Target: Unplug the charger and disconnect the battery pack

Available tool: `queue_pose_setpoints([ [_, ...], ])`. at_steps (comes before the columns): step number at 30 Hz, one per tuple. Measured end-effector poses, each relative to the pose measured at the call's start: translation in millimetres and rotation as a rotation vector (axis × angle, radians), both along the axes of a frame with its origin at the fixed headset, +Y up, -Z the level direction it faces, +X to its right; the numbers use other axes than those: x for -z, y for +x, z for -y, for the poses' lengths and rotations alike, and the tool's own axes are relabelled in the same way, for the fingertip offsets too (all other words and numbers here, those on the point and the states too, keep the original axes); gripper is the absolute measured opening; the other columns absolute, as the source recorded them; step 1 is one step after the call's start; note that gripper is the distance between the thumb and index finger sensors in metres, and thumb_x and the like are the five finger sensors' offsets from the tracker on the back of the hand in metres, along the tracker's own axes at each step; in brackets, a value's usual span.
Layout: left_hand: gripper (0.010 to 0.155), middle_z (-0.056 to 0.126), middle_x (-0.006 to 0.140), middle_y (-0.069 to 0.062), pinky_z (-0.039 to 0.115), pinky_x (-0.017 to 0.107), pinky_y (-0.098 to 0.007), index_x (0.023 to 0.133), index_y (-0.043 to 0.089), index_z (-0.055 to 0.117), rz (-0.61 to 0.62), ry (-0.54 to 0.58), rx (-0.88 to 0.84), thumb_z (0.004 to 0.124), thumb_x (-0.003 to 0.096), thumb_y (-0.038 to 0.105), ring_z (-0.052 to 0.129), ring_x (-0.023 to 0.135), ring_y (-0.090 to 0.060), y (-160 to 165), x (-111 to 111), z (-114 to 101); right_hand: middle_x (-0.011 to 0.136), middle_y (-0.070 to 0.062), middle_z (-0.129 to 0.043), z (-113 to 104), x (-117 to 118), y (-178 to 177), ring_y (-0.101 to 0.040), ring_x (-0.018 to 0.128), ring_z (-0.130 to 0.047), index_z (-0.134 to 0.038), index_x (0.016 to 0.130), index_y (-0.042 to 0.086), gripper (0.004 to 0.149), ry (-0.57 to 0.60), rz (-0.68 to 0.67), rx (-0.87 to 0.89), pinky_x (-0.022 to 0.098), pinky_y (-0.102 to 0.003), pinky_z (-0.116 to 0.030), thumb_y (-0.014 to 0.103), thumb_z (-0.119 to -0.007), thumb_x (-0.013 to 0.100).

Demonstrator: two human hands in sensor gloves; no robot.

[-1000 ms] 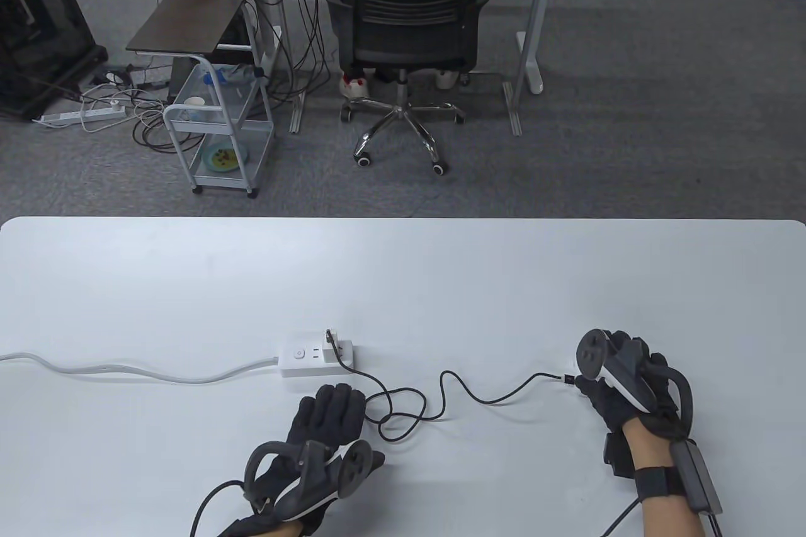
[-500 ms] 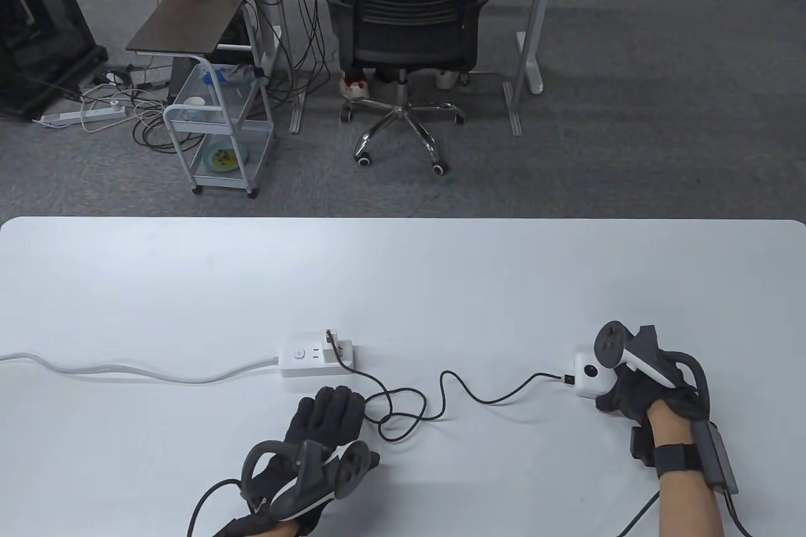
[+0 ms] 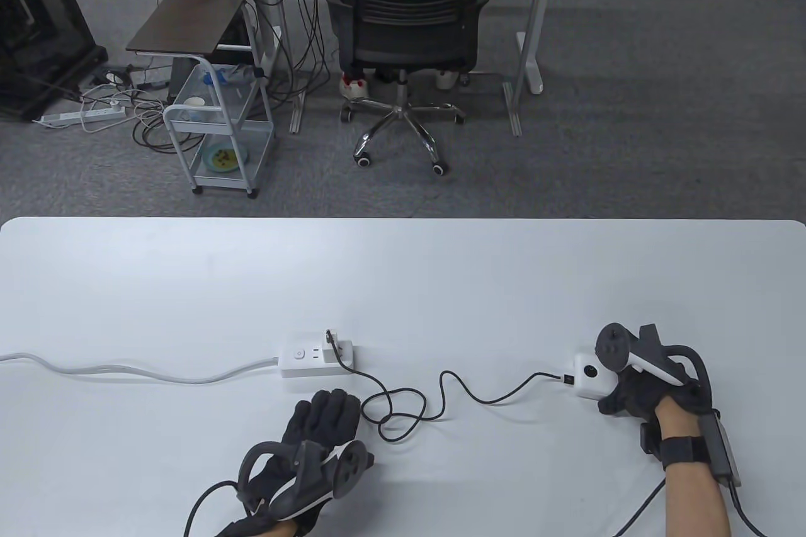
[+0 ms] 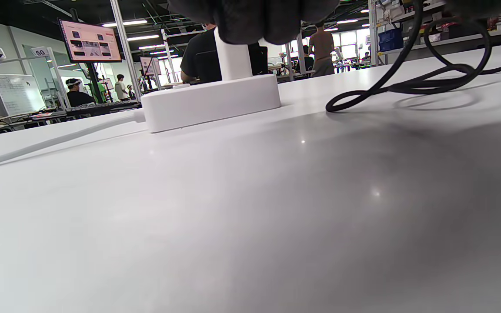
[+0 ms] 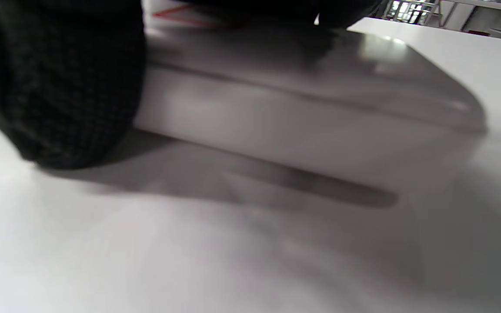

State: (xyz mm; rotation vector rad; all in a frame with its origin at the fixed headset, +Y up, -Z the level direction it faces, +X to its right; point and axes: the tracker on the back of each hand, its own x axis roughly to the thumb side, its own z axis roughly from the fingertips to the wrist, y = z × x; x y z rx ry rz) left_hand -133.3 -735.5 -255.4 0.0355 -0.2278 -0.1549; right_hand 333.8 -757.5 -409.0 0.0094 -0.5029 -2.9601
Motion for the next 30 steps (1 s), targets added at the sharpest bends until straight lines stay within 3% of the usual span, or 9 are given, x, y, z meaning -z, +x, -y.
queue_pose_setpoints([
  [5,0.084,0.060,0.122,0.008,0.058,0.086,-0.037,0.113,0.036,0.050,-0.012,0.007,-0.007,0.065,0.0411,0.077,0.070,0.116,-0.020,-3,0,-1,0.109,-0.005,-0.063,0,-1,4,-0.031,0.096,-0.068,-0.055,0.098,0.028,0.090,0.034,-0.042,0.080,0.065,-0.049,-0.070,0.052,-0.094,0.021],
  [8,0.084,0.060,0.122,0.009,0.057,0.087,-0.037,0.113,0.036,0.050,-0.016,0.006,-0.014,0.065,0.0413,0.077,0.070,0.116,-0.020,-3,-1,-2,0.107,-0.010,-0.066,-1,-5,3,-0.034,0.093,-0.072,-0.055,0.100,0.025,0.093,0.060,-0.050,0.042,0.060,-0.049,-0.075,0.055,-0.093,0.020],
  [14,0.084,0.060,0.122,0.009,0.057,0.087,-0.037,0.114,0.036,0.050,-0.013,0.008,-0.008,0.065,0.0414,0.077,0.069,0.116,-0.020,-2,-1,0,0.105,-0.014,-0.068,-1,-18,-1,-0.036,0.087,-0.075,-0.055,0.101,0.023,0.098,0.165,-0.100,-0.011,0.063,-0.051,-0.072,0.065,-0.088,0.018],
  [18,0.085,0.060,0.122,0.009,0.057,0.087,-0.037,0.114,0.036,0.050,-0.015,0.006,0.000,0.065,0.0412,0.077,0.069,0.116,-0.020,-2,-1,0,0.103,-0.016,-0.069,-4,-27,-11,-0.038,0.083,-0.075,-0.055,0.102,0.022,0.100,0.167,-0.170,-0.042,0.062,-0.052,-0.074,0.068,-0.085,0.019],
  [22,0.085,0.060,0.122,0.009,0.057,0.087,-0.037,0.114,0.036,0.050,-0.022,0.005,0.009,0.065,0.0412,0.077,0.069,0.116,-0.020,-3,-1,0,0.102,-0.017,-0.067,-16,-38,-28,-0.040,0.081,-0.074,-0.054,0.102,0.020,0.102,0.206,-0.257,-0.053,0.056,-0.051,-0.077,0.070,-0.084,0.018],
  [30,0.085,0.060,0.122,0.009,0.057,0.087,-0.037,0.114,0.036,0.050,-0.025,0.026,-0.009,0.066,0.0411,0.077,0.069,0.116,-0.020,-3,-3,-5,0.103,-0.017,-0.065,-49,-65,-72,-0.040,0.082,-0.073,-0.053,0.103,0.017,0.104,0.292,-0.397,-0.068,0.056,-0.051,-0.077,0.071,-0.081,0.019],
])
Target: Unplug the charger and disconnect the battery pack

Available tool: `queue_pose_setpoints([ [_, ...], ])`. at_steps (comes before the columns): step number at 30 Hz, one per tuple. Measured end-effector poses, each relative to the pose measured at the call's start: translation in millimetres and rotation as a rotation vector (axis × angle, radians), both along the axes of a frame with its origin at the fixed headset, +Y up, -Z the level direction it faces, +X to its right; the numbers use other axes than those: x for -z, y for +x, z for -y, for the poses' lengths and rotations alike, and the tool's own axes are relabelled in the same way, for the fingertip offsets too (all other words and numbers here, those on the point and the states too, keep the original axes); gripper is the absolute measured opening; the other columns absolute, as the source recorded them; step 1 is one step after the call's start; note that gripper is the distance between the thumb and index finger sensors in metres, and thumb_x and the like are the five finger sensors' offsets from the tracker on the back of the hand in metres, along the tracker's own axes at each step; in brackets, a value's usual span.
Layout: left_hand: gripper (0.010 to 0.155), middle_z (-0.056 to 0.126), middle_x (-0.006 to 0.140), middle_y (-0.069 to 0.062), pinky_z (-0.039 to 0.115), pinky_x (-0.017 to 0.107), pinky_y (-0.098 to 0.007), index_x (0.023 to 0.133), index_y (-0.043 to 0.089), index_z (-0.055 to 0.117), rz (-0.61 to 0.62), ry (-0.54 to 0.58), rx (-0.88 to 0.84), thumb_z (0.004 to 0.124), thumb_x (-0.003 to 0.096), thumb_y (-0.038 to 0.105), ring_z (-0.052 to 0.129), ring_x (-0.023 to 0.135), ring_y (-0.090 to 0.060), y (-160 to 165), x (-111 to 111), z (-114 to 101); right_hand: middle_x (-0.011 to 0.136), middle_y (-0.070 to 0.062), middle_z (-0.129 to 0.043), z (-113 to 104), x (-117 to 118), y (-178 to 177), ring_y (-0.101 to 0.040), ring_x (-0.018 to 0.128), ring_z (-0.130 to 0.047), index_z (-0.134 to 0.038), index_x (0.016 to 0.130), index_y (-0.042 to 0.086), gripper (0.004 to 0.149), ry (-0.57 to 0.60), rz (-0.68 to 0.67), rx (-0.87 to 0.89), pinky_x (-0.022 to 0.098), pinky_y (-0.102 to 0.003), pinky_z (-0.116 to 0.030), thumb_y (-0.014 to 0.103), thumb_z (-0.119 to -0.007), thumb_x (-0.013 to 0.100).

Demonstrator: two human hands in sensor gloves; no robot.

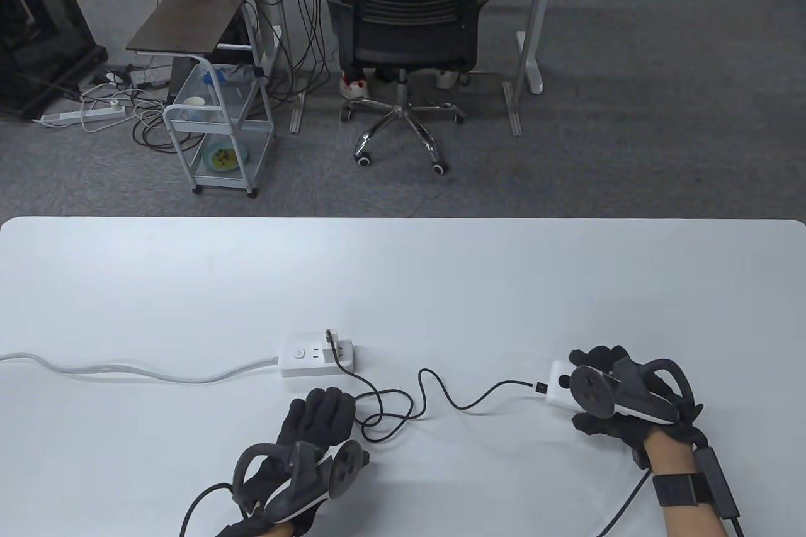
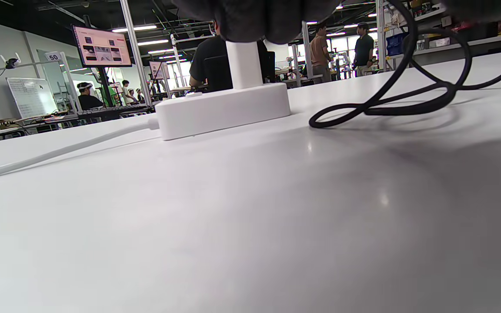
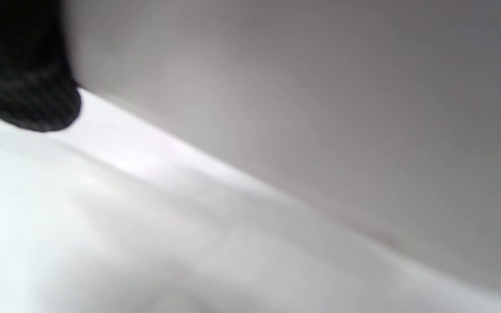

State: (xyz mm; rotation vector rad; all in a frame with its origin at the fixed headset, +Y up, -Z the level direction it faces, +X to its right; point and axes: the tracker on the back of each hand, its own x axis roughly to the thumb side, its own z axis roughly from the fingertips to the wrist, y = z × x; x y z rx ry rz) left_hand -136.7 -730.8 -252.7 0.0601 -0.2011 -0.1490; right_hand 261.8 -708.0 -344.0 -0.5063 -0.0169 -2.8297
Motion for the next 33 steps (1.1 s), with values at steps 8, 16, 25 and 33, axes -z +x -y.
queue_pose_setpoints([
  [8,0.093,0.056,0.124,0.007,0.055,0.088,-0.038,0.115,0.035,0.047,0.006,0.017,-0.006,0.067,0.0365,0.080,0.066,0.118,-0.021,-1,0,-1,0.103,-0.018,-0.065,-27,-26,-46,-0.040,0.082,-0.073,-0.052,0.103,0.016,0.107,0.083,-0.140,-0.036,0.057,-0.051,-0.076,0.074,-0.080,0.017],
  [16,0.093,0.057,0.124,0.007,0.056,0.087,-0.038,0.115,0.034,0.047,-0.005,0.044,-0.015,0.066,0.0363,0.080,0.067,0.118,-0.022,-7,1,-2,0.102,-0.018,-0.065,-34,-45,-85,-0.040,0.081,-0.074,-0.051,0.103,0.015,0.107,0.069,-0.242,-0.041,0.056,-0.050,-0.077,0.075,-0.077,0.019],
  [25,0.092,0.058,0.124,0.008,0.056,0.088,-0.038,0.115,0.035,0.048,0.016,0.044,-0.029,0.066,0.0368,0.079,0.068,0.118,-0.021,0,-3,-4,0.102,-0.019,-0.065,-17,-47,-125,-0.041,0.080,-0.074,-0.051,0.103,0.013,0.107,0.001,-0.292,-0.057,0.055,-0.050,-0.078,0.075,-0.077,0.019],
  [33,0.090,0.059,0.124,0.008,0.058,0.089,-0.035,0.116,0.034,0.050,0.033,0.050,-0.045,0.068,0.0385,0.077,0.070,0.118,-0.019,1,-4,-3,0.102,-0.019,-0.065,-11,-48,-163,-0.041,0.080,-0.075,-0.051,0.103,0.013,0.107,-0.009,-0.352,-0.077,0.055,-0.050,-0.078,0.075,-0.077,0.019],
])
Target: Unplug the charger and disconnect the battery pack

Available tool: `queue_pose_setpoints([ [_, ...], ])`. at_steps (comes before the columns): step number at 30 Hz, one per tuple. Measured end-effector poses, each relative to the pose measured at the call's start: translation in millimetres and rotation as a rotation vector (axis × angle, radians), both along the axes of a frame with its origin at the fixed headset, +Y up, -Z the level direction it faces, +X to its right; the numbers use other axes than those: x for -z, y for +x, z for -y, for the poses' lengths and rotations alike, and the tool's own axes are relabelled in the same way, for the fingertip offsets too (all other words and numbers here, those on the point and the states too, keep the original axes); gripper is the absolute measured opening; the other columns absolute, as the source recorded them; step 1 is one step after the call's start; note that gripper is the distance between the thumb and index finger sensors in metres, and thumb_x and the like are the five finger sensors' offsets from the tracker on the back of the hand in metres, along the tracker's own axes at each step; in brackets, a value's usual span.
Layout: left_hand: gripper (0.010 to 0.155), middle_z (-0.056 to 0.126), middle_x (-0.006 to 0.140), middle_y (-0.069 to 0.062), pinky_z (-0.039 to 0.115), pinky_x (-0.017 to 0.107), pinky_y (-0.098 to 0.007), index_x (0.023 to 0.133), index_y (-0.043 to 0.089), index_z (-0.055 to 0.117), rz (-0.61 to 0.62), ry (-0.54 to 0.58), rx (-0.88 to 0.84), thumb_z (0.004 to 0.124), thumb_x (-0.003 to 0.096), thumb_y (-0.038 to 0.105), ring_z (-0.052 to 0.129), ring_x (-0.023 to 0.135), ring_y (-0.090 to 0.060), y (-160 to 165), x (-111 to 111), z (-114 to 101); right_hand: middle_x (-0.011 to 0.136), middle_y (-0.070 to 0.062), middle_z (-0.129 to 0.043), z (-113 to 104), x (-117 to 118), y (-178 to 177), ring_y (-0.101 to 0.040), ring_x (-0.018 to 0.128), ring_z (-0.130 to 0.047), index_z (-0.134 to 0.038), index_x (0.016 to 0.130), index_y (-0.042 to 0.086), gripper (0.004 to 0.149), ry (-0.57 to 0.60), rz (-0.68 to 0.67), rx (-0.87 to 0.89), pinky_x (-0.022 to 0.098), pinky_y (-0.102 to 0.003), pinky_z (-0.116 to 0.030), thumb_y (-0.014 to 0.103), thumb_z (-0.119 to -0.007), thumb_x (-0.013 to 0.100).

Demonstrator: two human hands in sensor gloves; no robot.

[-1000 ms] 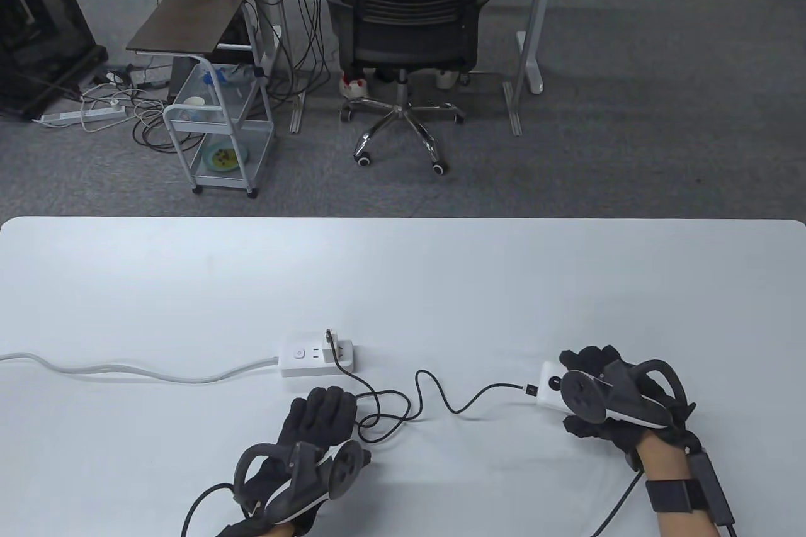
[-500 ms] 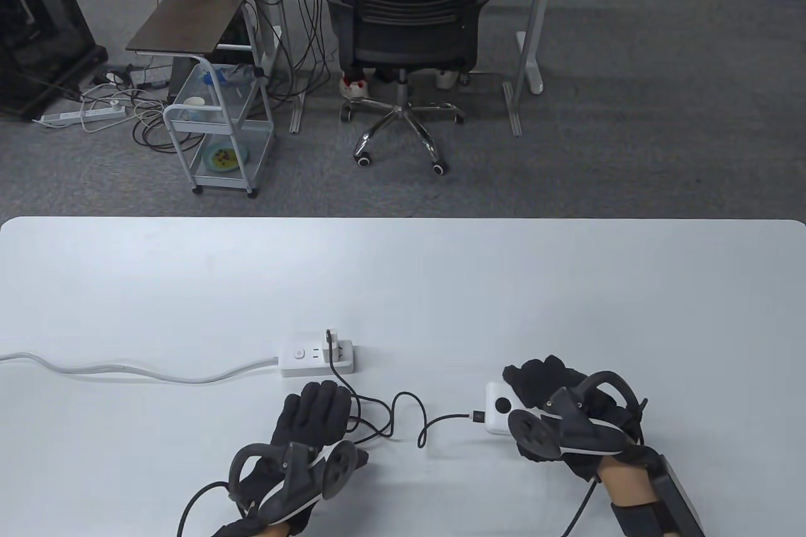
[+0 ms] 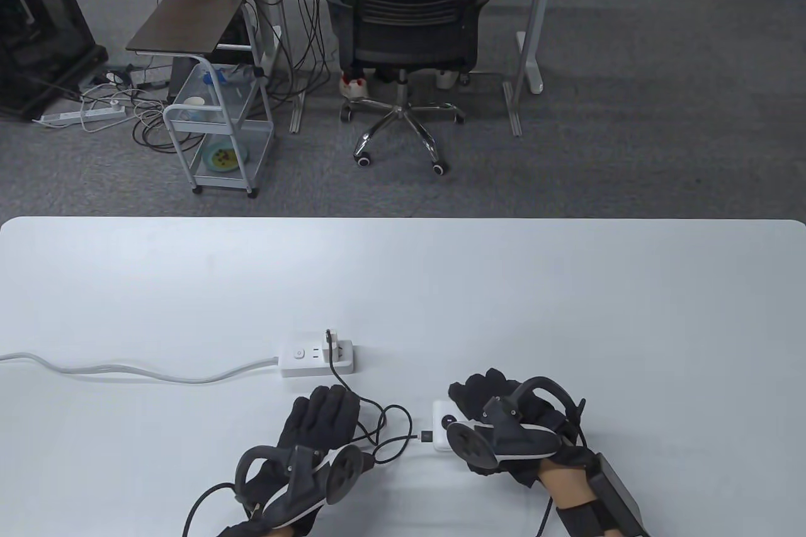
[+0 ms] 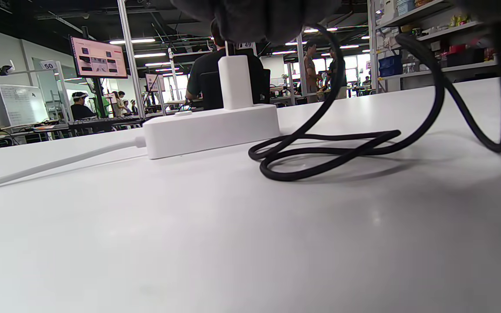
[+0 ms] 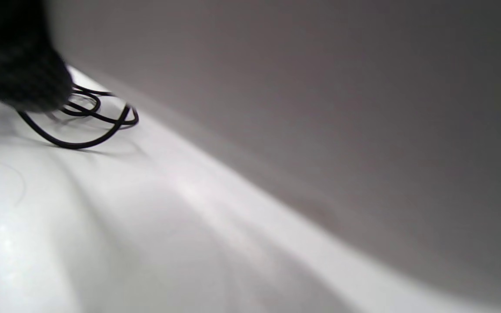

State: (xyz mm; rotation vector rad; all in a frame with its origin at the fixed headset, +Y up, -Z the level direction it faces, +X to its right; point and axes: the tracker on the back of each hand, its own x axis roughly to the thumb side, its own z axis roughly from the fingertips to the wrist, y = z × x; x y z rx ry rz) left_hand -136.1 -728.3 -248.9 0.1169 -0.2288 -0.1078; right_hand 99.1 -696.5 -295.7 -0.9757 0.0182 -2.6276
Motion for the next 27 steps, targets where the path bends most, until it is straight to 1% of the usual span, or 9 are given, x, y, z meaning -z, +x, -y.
queue_pose_setpoints([
  [1,0.090,0.059,0.123,0.008,0.057,0.088,-0.037,0.115,0.036,0.050,0.006,-0.002,-0.007,0.066,0.0373,0.079,0.070,0.117,-0.020,1,-1,0,0.102,-0.019,-0.066,1,1,-4,-0.041,0.080,-0.075,-0.051,0.103,0.013,0.107,-0.003,-0.005,0.000,0.055,-0.050,-0.078,0.075,-0.077,0.019],
  [6,0.090,0.060,0.123,0.009,0.058,0.088,-0.037,0.114,0.036,0.050,0.025,-0.002,0.006,0.066,0.0369,0.079,0.071,0.116,-0.020,6,-3,0,0.102,-0.019,-0.065,7,1,-20,-0.040,0.080,-0.075,-0.051,0.103,0.013,0.107,-0.014,-0.034,-0.018,0.055,-0.049,-0.078,0.075,-0.076,0.019],
  [10,0.089,0.061,0.123,0.009,0.058,0.088,-0.037,0.114,0.036,0.051,0.038,-0.008,-0.003,0.067,0.0370,0.079,0.071,0.116,-0.020,8,-4,-1,0.101,-0.019,-0.066,9,-1,-28,-0.040,0.080,-0.075,-0.051,0.103,0.013,0.107,0.021,-0.074,-0.002,0.055,-0.049,-0.078,0.075,-0.076,0.019],
  [11,0.089,0.061,0.123,0.009,0.059,0.088,-0.036,0.114,0.036,0.052,0.040,-0.004,-0.006,0.067,0.0373,0.078,0.072,0.116,-0.019,9,-5,-1,0.101,-0.019,-0.066,9,-2,-30,-0.040,0.080,-0.075,-0.051,0.103,0.013,0.107,0.013,-0.073,-0.003,0.055,-0.049,-0.078,0.075,-0.076,0.019],
  [12,0.089,0.061,0.122,0.009,0.058,0.087,-0.037,0.113,0.038,0.052,0.043,-0.003,-0.006,0.065,0.0363,0.080,0.071,0.116,-0.020,9,-5,-1,0.101,-0.019,-0.065,10,-4,-31,-0.040,0.080,-0.075,-0.051,0.103,0.013,0.107,0.008,-0.074,-0.006,0.055,-0.049,-0.078,0.075,-0.076,0.019],
  [14,0.088,0.062,0.122,0.010,0.059,0.088,-0.036,0.114,0.037,0.053,0.049,0.003,0.000,0.067,0.0373,0.078,0.072,0.116,-0.018,11,-6,-2,0.101,-0.019,-0.066,12,-6,-33,-0.040,0.080,-0.075,-0.051,0.103,0.013,0.107,0.011,-0.082,-0.010,0.054,-0.049,-0.079,0.075,-0.076,0.020],
  [18,0.085,0.066,0.120,0.012,0.061,0.086,-0.035,0.112,0.039,0.055,0.067,0.005,-0.010,0.067,0.0370,0.079,0.076,0.114,-0.017,14,-9,-3,0.101,-0.019,-0.066,18,-11,-33,-0.040,0.079,-0.076,-0.051,0.103,0.013,0.106,0.003,-0.088,-0.009,0.054,-0.048,-0.079,0.075,-0.075,0.020],
  [20,0.084,0.067,0.120,0.012,0.062,0.087,-0.034,0.112,0.039,0.057,0.084,0.004,-0.014,0.069,0.0379,0.077,0.077,0.114,-0.016,17,-11,-2,0.101,-0.019,-0.066,24,-14,-32,-0.039,0.079,-0.076,-0.051,0.102,0.012,0.107,-0.004,-0.108,-0.003,0.054,-0.047,-0.079,0.076,-0.074,0.020],
  [27,0.079,0.071,0.117,0.014,0.064,0.086,-0.033,0.109,0.041,0.060,0.126,-0.007,0.001,0.069,0.0385,0.076,0.081,0.111,-0.014,29,-15,-1,0.101,-0.020,-0.066,36,-15,-30,-0.039,0.078,-0.076,-0.051,0.102,0.011,0.106,-0.038,-0.093,-0.026,0.053,-0.047,-0.080,0.075,-0.074,0.021],
])
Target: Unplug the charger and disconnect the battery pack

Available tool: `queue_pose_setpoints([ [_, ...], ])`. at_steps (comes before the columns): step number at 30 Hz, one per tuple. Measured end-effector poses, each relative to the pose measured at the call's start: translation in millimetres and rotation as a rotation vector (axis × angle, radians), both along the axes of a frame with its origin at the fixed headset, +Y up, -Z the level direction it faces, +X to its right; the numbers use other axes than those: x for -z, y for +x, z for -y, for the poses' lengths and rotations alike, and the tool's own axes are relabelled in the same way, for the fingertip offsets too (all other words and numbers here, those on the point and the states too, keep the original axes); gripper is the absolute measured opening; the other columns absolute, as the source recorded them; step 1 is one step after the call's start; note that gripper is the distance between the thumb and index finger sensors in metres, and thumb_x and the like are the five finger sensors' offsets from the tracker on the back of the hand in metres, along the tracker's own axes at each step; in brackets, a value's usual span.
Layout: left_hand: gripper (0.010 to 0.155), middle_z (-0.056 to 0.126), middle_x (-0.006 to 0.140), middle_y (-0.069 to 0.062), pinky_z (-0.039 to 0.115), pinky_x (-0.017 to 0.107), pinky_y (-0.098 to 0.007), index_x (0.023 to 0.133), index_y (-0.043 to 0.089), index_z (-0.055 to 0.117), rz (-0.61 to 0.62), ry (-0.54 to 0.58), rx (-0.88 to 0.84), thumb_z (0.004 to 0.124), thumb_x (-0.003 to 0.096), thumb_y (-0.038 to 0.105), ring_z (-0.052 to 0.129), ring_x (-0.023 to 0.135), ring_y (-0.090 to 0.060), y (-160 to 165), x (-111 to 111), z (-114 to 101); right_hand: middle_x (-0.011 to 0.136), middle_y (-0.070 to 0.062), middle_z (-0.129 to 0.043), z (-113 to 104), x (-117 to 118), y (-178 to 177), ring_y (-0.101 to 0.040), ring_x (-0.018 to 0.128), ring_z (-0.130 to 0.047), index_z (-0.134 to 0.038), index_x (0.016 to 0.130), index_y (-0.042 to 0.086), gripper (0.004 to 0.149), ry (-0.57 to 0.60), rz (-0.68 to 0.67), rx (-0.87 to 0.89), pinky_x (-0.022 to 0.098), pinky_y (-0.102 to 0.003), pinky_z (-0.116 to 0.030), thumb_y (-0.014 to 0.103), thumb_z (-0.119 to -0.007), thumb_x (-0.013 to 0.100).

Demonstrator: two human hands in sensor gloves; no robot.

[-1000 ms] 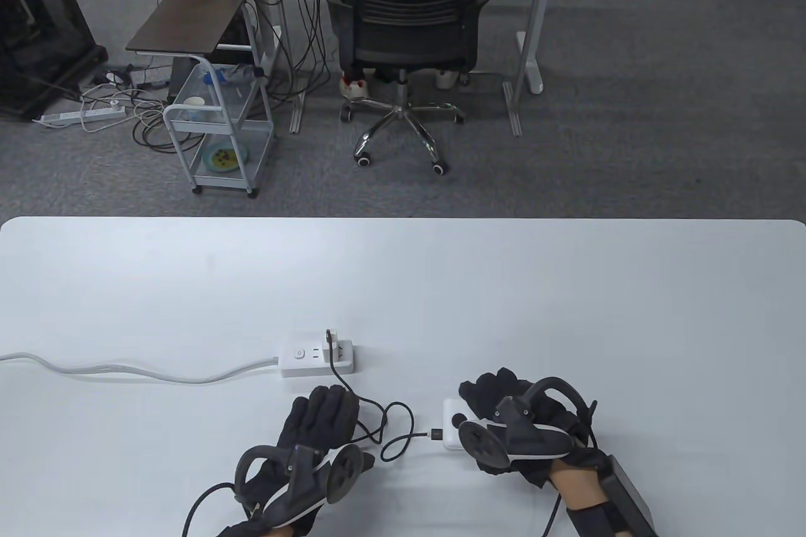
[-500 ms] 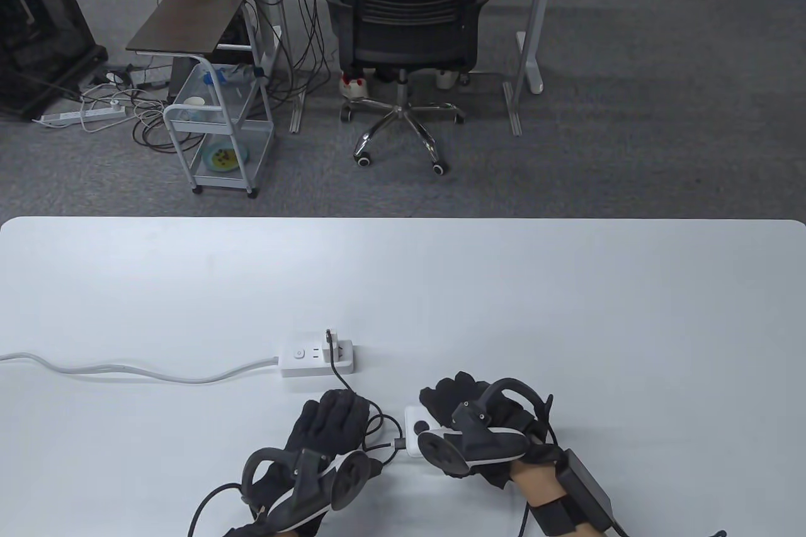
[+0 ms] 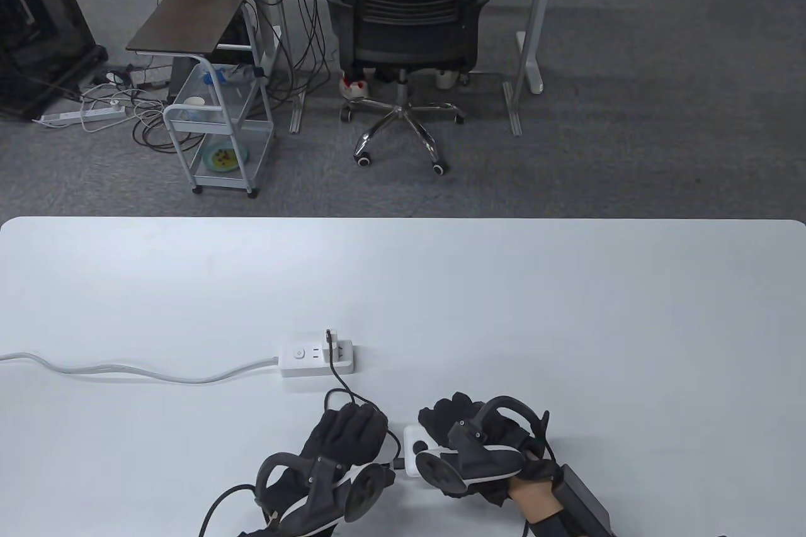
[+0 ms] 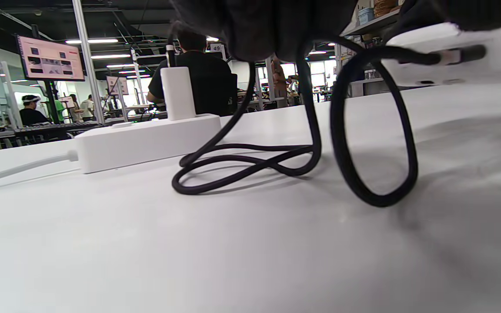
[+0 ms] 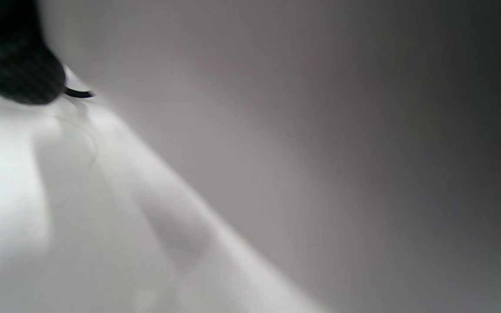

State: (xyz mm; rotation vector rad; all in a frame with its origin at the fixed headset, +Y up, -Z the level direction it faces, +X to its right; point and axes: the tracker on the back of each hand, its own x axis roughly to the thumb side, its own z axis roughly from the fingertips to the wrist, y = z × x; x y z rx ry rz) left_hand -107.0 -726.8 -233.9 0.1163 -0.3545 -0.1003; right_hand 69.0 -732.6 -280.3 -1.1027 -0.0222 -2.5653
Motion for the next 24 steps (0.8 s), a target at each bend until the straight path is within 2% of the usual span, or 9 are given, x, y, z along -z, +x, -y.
queue_pose_setpoints([
  [5,0.070,0.076,0.113,0.018,0.067,0.085,-0.031,0.105,0.044,0.064,0.017,-0.007,0.006,0.072,0.0411,0.071,0.085,0.108,-0.011,6,-2,3,0.101,-0.020,-0.065,5,-3,-2,-0.040,0.078,-0.076,-0.049,0.103,0.010,0.105,-0.008,-0.004,-0.023,0.053,-0.047,-0.080,0.075,-0.073,0.023],
  [11,0.056,0.083,0.107,0.021,0.070,0.083,-0.029,0.099,0.047,0.071,0.028,0.007,0.023,0.075,0.0454,0.061,0.090,0.104,-0.008,12,-3,4,0.100,-0.021,-0.065,0,-4,0,-0.040,0.078,-0.076,-0.049,0.103,0.010,0.105,-0.025,0.013,0.015,0.053,-0.047,-0.079,0.074,-0.073,0.023],
  [20,0.047,0.087,0.102,0.024,0.072,0.082,-0.028,0.093,0.051,0.075,0.050,-0.035,0.026,0.077,0.0465,0.056,0.094,0.100,-0.006,19,-2,7,0.101,-0.020,-0.065,-4,-5,2,-0.040,0.078,-0.076,-0.049,0.103,0.011,0.104,-0.024,0.043,0.020,0.053,-0.047,-0.079,0.074,-0.073,0.023],
  [24,0.046,0.095,0.094,0.025,0.078,0.078,-0.026,0.090,0.051,0.079,0.042,0.050,0.065,0.080,0.0438,0.055,0.102,0.092,-0.004,22,-3,6,0.101,-0.020,-0.065,-6,-4,4,-0.040,0.078,-0.076,-0.050,0.102,0.010,0.104,-0.027,0.048,0.042,0.053,-0.047,-0.079,0.074,-0.073,0.023],
])
